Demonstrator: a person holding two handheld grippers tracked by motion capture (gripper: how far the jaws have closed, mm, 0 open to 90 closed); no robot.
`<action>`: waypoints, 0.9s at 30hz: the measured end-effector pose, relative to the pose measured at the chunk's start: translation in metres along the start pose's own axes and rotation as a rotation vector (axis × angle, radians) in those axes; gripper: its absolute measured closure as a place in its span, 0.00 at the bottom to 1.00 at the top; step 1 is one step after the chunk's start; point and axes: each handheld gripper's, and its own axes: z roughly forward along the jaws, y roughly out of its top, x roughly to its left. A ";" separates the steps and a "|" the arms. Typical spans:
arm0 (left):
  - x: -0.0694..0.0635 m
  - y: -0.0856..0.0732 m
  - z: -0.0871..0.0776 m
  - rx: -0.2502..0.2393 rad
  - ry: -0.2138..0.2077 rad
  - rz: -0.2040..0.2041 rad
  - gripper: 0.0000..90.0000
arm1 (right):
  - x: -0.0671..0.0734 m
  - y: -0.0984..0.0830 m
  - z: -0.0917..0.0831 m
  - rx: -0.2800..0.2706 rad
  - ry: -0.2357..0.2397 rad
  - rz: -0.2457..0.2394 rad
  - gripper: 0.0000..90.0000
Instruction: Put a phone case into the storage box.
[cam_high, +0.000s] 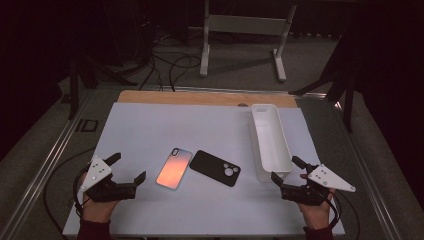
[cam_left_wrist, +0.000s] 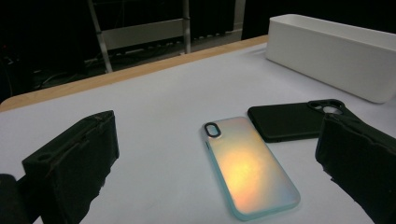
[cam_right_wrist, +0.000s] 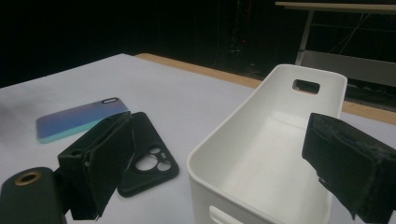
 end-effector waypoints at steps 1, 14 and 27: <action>0.000 0.000 0.000 0.000 0.000 0.000 0.00 | 0.000 0.000 0.000 0.003 -0.003 -0.001 0.10; 0.004 0.000 -0.001 0.027 0.015 -0.025 0.00 | -0.002 -0.002 0.001 0.009 -0.009 0.015 0.10; 0.005 0.009 0.019 0.099 0.010 -0.017 0.00 | 0.000 -0.001 0.001 0.008 -0.035 0.007 0.09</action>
